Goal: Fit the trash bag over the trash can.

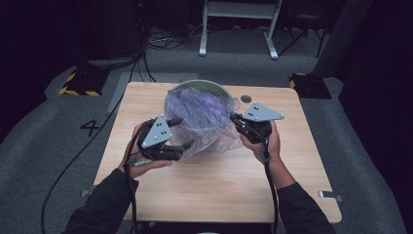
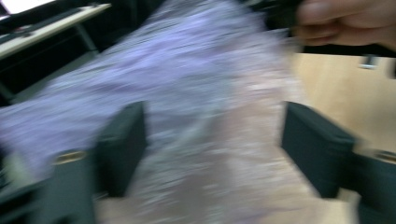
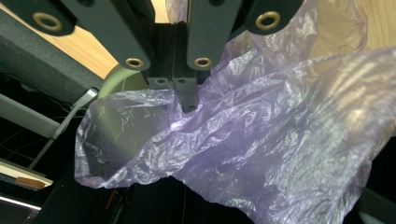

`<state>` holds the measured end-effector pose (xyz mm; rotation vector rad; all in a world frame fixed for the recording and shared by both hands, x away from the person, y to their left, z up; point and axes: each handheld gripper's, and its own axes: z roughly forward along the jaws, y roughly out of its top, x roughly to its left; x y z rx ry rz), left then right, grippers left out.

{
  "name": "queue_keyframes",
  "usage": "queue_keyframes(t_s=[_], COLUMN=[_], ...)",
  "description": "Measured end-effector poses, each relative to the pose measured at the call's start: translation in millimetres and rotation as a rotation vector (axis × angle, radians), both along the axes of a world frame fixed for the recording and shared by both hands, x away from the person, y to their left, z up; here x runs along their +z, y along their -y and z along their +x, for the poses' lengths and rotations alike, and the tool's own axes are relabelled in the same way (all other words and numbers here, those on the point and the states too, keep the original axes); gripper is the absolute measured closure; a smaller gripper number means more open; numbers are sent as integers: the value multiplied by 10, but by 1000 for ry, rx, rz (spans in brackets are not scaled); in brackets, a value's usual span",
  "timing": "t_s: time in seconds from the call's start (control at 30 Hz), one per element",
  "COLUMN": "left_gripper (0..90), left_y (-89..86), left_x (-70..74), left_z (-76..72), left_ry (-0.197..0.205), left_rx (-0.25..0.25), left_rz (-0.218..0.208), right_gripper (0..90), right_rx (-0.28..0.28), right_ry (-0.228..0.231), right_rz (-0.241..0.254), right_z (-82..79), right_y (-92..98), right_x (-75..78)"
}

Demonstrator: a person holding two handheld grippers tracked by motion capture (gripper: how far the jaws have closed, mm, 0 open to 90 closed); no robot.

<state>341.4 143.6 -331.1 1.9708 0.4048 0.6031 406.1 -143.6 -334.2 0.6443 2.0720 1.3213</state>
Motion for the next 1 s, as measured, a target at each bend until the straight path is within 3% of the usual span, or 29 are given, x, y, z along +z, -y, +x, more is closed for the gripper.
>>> queue_keyframes(t_s=[0.07,0.17,0.2,0.3,0.33,0.43,0.47,0.53,0.6,0.67,0.73,0.83,0.9,0.97,1.0], left_gripper=[153,151,151,170,233,495,549,612,698,801,878,898,898,898,898], left_y=[135,328,379,429,432,357,319,264,216,156,89,-47,-205,-304,-364], left_x=[-16,-70,-96,-148,-159,-142,-127,-109,-88,-64,-29,37,88,113,122], left_z=[-105,-152,-131,-48,-30,18,33,37,28,43,66,111,206,277,324], left_ry=[16,45,57,40,54,86,77,65,88,72,85,119,77,87,73], left_rx=[-32,-8,10,76,112,154,150,127,130,109,114,132,145,180,189], left_rz=[37,137,168,203,220,210,185,141,127,112,104,77,11,2,-21], right_gripper=[900,900,900,900,900,900,900,900,900,900,900,900,900,900,900], right_rx=[-1,4,5,10,13,23,23,25,25,23,19,16,21,10,4], right_ry=[0,-1,-1,1,4,8,10,10,9,9,8,9,8,9,10], right_rz=[-8,-16,-17,-13,-13,-9,-9,-4,-2,-4,-6,-13,-14,-26,-29], right_z=[-5,-24,-27,-41,-50,-62,-62,-61,-61,-55,-49,-28,-4,32,48], right_y=[-14,-35,-39,-45,-45,-34,-29,-20,-14,-6,-7,-17,-21,-28,-29], right_x=[-1,7,9,23,30,44,46,48,45,41,38,34,31,25,21])
